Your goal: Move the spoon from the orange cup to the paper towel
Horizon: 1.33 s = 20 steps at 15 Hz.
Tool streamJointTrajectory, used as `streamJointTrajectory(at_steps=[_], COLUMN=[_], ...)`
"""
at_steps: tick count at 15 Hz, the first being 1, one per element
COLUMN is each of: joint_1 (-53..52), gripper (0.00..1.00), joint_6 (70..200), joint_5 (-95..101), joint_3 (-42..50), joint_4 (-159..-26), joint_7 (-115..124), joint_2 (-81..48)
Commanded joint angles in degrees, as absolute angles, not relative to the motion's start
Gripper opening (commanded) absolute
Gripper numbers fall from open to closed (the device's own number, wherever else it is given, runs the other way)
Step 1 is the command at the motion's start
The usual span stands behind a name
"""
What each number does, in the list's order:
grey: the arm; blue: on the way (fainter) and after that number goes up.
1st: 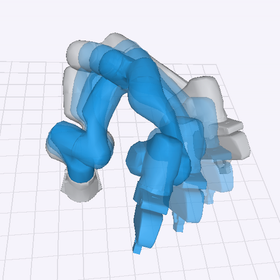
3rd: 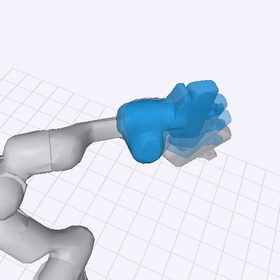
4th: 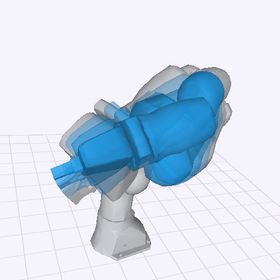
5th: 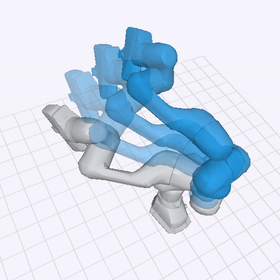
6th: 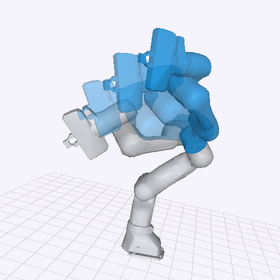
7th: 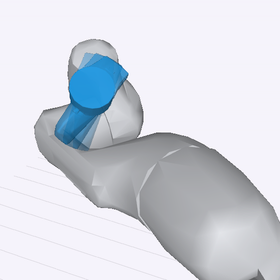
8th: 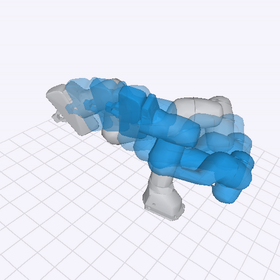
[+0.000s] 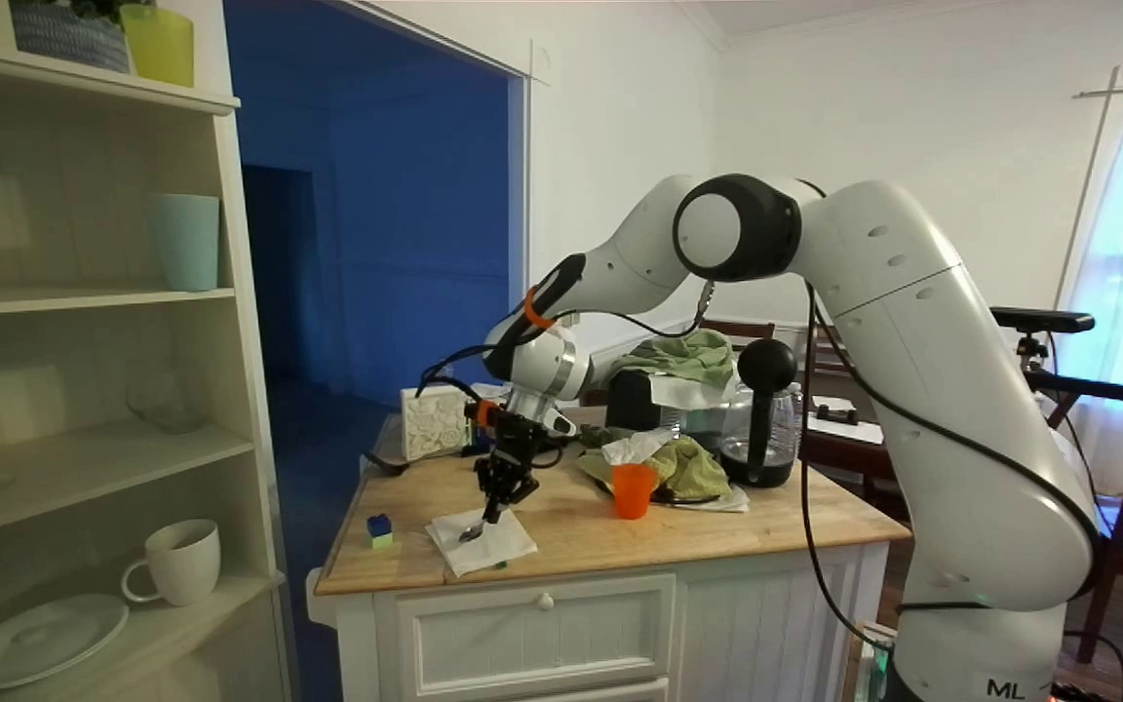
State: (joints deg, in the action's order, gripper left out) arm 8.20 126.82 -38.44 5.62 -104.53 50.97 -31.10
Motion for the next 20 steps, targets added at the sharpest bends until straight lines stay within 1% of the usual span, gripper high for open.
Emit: streamJointTrajectory(at_steps=[1, 3, 5, 6, 10, 11, 12, 16, 17, 18, 20], joint_1=[8.58, 8.56, 8.48, 8.42, 7.82, 7.73, 7.56, 6.69, 6.22, 5.85, 5.4], gripper=[0.02, 0.02, 0.07, 0.26, 0.52, 0.61, 0.66, 0.95, 0.99, 1.0, 1.0], joint_6=[127.18, 127.36, 127.48, 127.48, 126.54, 126.15, 125.55, 119.86, 117.21, 114.24, 110.88], joint_5=[-40.15, -39.88, -39.47, -39.27, -38.08, -37.91, -37.7, -33.99, -31.16, -27.49, -21.9], joint_3=[5.35, 5.43, 5.57, 5.64, 5.98, 5.92, 5.89, 6.19, 6.61, 6.92, 6.94], joint_4=[-100.87, -99.94, -99.27, -99.05, -99.24, -99.31, -99.34, -98.41, -97.53, -96.51, -94.86], joint_7=[51.25, 51.41, 51.5, 51.62, 52.61, 52.71, 52.96, 52.2, 51.99, 51.29, 50.17], joint_2=[-34.07, -34.94, -35.6, -35.85, -35.07, -34.52, -33.76, -30.16, -29.43, -28.6, -27.05])
